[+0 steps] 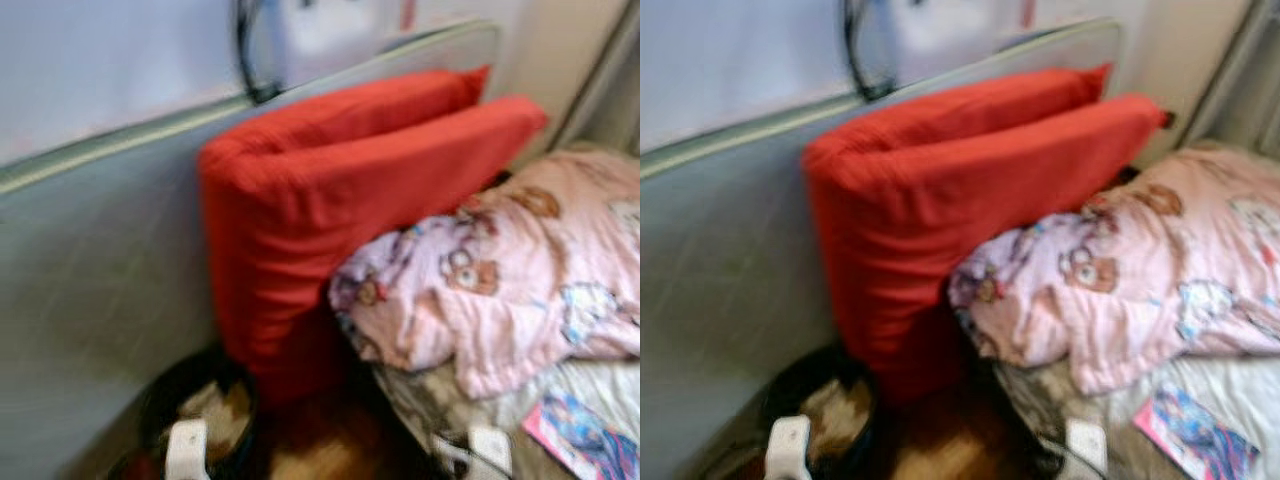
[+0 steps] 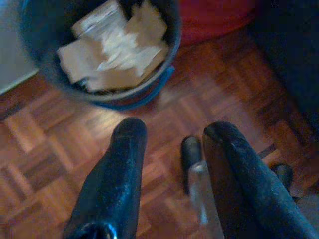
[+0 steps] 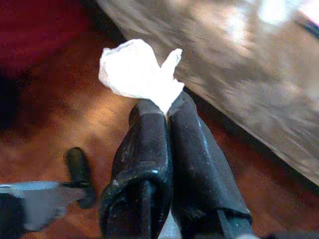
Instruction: Clean up the room
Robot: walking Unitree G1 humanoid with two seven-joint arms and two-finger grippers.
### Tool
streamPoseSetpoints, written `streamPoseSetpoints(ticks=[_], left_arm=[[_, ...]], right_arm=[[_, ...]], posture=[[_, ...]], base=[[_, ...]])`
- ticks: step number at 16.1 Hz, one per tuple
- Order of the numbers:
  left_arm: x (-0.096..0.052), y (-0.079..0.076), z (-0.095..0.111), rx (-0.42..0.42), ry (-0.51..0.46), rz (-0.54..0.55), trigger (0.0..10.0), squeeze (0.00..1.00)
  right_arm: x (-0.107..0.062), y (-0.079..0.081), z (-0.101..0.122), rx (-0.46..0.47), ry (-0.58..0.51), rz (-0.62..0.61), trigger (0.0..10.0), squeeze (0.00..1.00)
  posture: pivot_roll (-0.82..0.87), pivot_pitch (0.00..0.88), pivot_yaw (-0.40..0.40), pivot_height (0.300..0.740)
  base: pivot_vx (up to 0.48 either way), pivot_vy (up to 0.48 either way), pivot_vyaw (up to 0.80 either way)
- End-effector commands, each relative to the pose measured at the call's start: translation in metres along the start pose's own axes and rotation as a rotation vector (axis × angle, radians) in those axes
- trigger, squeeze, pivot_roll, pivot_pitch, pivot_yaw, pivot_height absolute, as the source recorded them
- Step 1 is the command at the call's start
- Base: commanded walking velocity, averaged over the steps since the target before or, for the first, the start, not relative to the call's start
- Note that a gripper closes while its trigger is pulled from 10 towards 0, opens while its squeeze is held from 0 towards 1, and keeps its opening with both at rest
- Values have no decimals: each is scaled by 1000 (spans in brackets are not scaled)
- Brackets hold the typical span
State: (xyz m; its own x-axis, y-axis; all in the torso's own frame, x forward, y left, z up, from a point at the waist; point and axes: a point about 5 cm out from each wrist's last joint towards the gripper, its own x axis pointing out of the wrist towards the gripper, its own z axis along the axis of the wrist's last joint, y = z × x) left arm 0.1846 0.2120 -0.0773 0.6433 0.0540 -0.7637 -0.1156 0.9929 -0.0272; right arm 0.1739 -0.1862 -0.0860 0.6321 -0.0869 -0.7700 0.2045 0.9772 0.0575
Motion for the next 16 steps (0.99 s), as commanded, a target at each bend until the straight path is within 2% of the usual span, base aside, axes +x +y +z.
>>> streamPoseSetpoints(ticks=[1, 14, 16], left_arm=[[1, -2, -1, -2, 12, -3, 10000, 0], [1, -3, -1, -2, 13, -5, 10000, 0], [1, -3, 0, -2, 11, -6, 10000, 0]], right_arm=[[-1, -5, -2, 25, -1, -18, 10000, 0], [-1, -4, -4, -16, 14, -3, 10000, 0], [-1, -4, -4, -19, 15, -4, 10000, 0]], posture=[[-67, 0, 45, 740], [-66, 0, 48, 740], [-65, 0, 48, 740]], base=[[0, 270, 0], [0, 270, 0], [0, 268, 606]])
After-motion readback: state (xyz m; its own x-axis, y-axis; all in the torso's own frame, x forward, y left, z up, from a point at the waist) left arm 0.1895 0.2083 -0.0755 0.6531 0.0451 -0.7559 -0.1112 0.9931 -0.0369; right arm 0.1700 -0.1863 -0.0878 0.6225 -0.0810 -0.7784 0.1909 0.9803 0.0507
